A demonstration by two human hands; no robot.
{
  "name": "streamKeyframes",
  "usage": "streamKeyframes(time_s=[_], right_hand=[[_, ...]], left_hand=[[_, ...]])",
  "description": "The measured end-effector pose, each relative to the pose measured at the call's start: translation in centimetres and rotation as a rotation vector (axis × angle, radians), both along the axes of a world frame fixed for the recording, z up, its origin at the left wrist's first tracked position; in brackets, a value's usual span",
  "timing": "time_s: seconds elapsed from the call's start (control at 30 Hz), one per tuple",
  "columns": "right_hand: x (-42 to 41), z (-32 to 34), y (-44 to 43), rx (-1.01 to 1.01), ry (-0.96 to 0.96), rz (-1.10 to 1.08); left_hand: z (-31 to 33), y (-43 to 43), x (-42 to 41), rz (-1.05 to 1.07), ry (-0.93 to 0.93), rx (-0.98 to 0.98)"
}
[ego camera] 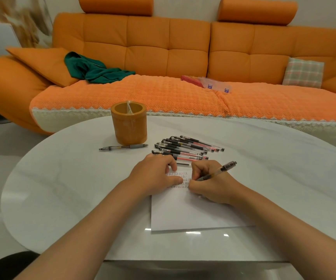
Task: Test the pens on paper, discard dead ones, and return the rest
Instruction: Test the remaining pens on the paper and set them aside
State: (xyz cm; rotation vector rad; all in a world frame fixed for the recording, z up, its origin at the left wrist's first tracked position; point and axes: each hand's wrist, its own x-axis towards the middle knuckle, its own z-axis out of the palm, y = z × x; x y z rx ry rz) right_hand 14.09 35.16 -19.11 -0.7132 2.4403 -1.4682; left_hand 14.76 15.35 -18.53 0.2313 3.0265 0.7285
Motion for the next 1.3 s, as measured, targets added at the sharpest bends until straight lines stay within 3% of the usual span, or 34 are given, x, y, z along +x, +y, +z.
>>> streamKeyframes(time_s=[0.23,0.37,0.43,0.57,0.77,0.87,0.97,1.13,1.3], right_hand=[[0.2,1.3,0.2,-0.3,-0.171,-0.197],[-0.2,2.3,0.1,-0.288,-0.009,-0.211],[-0.7,2.7,0.2,-0.214,0.121,-0.199],[-1.6,3.2,0.1,0.141,0.404,-0.17],[-1.2,3.1,-1.4,0.611,0.544,-0.135],[-1.3,2.5,-2.2,0.651,0.565,-0.13],[-1.5,2.3,-2.6,0.649,0.552,-0.122],[-2.3,2.2,-2.5,0.647,0.47,-0.161],[-3.0,2.3,-2.1,0.603,0.354,-0.13]], left_hand=[[0.2,-0.1,0.2,-0.006,0.007,0.017],[0.5,-0.3,0.3,-0.014,-0.004,0.041],[0.8,-0.6,0.4,-0.017,-0.016,0.085],[1.4,-1.7,0.0,0.07,0.038,0.15],[0.7,-5.5,-1.5,0.271,0.272,-0.113],[0.2,-6.4,-1.8,0.348,0.221,-0.271],[-0.2,-6.5,-2.0,0.365,0.188,-0.297],[-0.5,-6.6,-2.4,0.341,0.262,-0.458],[-1.0,-6.8,-2.8,0.329,0.331,-0.474]])
